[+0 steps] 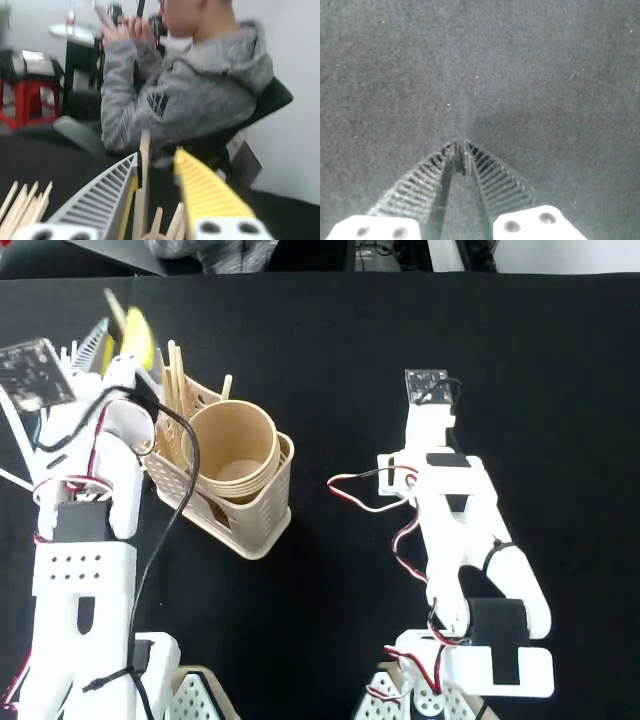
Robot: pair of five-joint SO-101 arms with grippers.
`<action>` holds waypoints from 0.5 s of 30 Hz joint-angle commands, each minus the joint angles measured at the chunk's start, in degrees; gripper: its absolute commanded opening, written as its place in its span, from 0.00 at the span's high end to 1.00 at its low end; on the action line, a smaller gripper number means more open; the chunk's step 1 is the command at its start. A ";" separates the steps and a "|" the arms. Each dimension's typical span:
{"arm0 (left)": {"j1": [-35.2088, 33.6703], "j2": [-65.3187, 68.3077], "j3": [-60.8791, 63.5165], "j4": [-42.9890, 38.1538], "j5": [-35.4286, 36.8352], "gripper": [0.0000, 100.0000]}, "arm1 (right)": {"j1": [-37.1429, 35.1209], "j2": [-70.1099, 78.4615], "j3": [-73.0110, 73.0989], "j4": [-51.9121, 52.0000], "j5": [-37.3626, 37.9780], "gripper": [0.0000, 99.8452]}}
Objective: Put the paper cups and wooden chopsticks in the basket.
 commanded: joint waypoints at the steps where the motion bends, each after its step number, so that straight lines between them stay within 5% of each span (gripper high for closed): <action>1: -3.12 -0.53 -14.20 19.52 2.99 0.81 | -0.88 -1.27 -0.57 -1.05 -0.09 0.99; 9: -20.44 3.52 -29.05 37.19 3.69 0.81 | -0.88 -1.27 -0.57 -1.05 -0.09 0.99; 15: -33.19 25.05 -35.30 43.60 4.22 0.81 | -0.88 -1.27 -0.48 -1.05 -0.09 0.99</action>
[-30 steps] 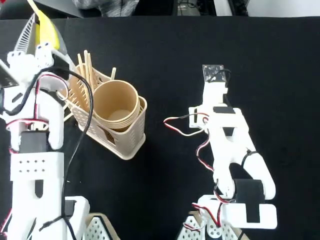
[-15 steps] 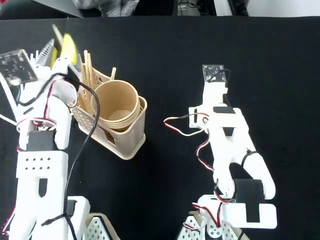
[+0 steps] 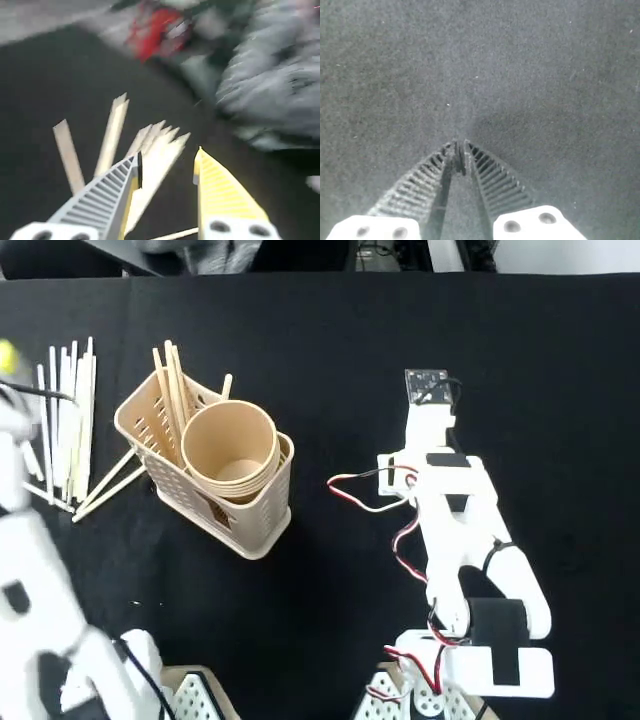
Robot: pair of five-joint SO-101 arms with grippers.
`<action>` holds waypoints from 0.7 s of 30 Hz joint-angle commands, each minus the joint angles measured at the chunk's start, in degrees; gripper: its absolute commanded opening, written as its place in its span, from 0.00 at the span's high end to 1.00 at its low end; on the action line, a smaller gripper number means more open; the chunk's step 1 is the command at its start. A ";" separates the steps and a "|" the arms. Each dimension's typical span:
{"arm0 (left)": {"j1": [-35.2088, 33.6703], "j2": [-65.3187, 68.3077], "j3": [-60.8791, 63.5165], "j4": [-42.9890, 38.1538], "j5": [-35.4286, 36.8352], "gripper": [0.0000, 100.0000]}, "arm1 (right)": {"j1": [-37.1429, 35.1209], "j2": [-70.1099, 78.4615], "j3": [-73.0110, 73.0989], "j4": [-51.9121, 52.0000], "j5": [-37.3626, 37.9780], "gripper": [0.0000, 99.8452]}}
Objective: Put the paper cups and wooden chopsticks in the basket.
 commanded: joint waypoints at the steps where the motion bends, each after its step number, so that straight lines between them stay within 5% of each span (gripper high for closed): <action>1: -7.25 18.64 -8.48 4.75 -0.70 0.81 | -0.88 -1.27 -0.48 -1.05 -0.09 0.99; 7: -11.74 49.05 -30.20 10.55 -1.49 0.81 | -0.88 -1.27 -0.48 -1.05 -0.09 0.99; 21: -16.31 105.23 -103.87 33.58 -1.32 0.81 | -0.79 -1.27 -0.48 -1.05 -0.09 0.99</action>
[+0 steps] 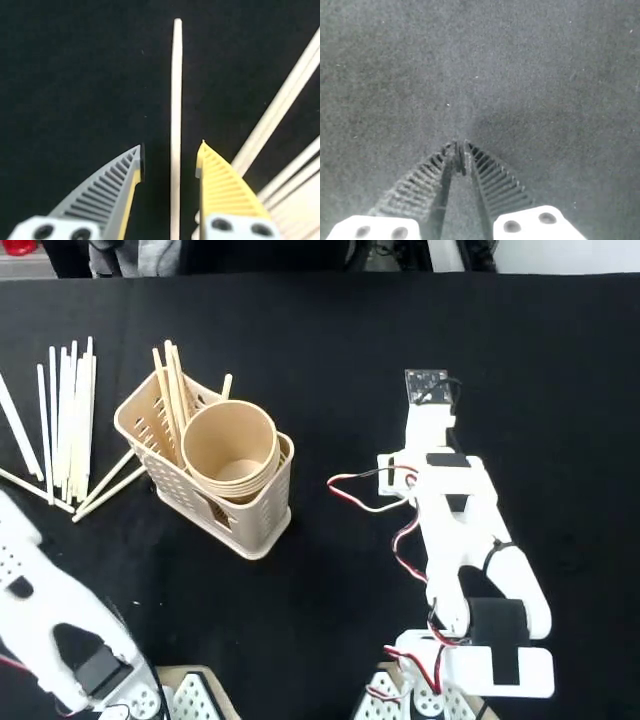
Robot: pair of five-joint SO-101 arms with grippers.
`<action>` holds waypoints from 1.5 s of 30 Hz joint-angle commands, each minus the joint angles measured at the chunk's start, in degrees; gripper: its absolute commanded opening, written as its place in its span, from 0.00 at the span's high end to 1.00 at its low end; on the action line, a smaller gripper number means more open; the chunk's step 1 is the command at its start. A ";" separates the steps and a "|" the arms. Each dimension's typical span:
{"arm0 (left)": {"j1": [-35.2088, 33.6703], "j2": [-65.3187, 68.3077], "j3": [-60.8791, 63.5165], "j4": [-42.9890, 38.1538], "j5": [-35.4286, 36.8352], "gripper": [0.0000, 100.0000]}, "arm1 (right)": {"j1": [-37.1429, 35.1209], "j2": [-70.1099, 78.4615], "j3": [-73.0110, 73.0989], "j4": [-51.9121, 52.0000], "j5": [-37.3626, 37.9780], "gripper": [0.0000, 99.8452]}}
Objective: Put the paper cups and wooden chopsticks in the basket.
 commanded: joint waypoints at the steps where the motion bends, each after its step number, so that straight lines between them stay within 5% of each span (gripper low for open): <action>1: -0.66 12.04 -26.33 5.36 0.09 0.81 | -0.70 -1.27 -0.48 -1.05 -0.09 0.99; 20: -1.80 11.08 -25.01 4.92 2.81 0.97 | -0.62 -1.45 -0.40 -1.05 -0.09 0.99; 27: -1.63 1.67 -25.01 8.70 -3.78 0.97 | -0.62 -1.45 -0.40 -1.05 -0.09 0.99; 36: 8.04 -8.70 -20.44 18.73 -29.89 0.97 | -0.62 -1.36 -0.40 -1.05 -0.09 0.99; 45: 10.15 -26.73 1.10 18.73 -23.47 0.97 | -0.62 -1.36 -0.40 -1.05 -0.09 0.99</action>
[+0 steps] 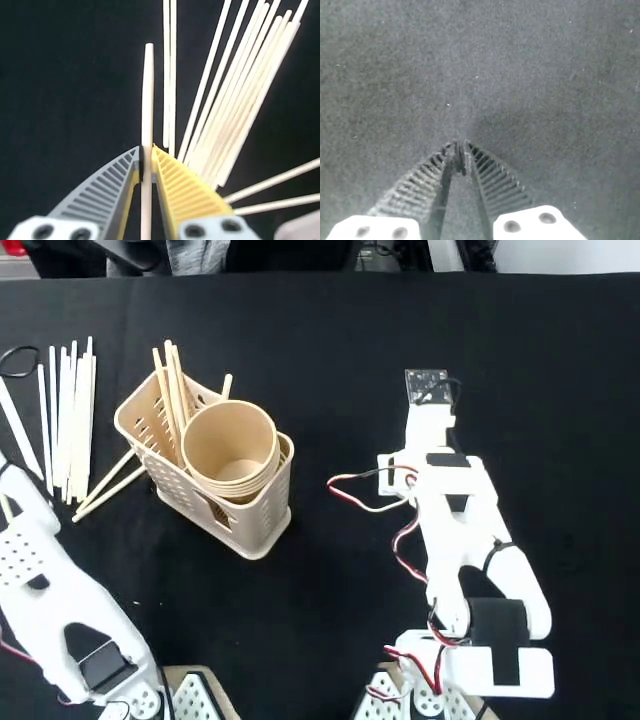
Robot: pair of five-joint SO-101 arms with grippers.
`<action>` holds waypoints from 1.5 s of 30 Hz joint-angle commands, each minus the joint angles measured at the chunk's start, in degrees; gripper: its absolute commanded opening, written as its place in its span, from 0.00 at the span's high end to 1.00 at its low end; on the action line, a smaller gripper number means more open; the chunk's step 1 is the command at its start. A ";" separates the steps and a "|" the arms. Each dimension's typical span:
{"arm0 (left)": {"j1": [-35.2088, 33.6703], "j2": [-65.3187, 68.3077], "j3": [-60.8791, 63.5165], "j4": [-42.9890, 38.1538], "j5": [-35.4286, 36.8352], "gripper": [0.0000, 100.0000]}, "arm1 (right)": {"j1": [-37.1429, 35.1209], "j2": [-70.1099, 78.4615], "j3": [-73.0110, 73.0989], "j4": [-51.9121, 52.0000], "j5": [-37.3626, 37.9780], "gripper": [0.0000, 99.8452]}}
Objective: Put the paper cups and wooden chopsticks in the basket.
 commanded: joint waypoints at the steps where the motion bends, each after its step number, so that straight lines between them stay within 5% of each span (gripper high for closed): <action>1: 2.33 -15.91 11.82 0.35 1.49 0.97 | -0.62 -1.36 -0.40 -1.05 -0.09 0.99; 8: 8.75 -37.19 28.79 -0.26 1.49 0.97 | -0.70 -1.36 -0.40 -0.97 -0.09 0.99; 16: 11.65 -60.31 50.07 -14.51 6.07 0.97 | -0.70 -1.36 -0.31 -0.70 -0.09 0.99; 20: 13.49 -76.40 68.88 -27.78 5.80 0.97 | -0.70 -1.36 -0.31 -0.70 -0.09 0.99; 31: 19.12 -104.70 109.58 -85.71 6.42 0.97 | -0.70 -1.36 -0.31 -0.70 -0.09 0.99; 39: 30.90 -109.01 108.00 -89.05 18.02 0.97 | -0.62 -1.36 -0.31 -0.70 -0.09 0.99; 45: 31.16 -100.84 105.98 -89.05 24.18 0.97 | -0.62 -1.45 -0.31 -0.79 -0.09 0.99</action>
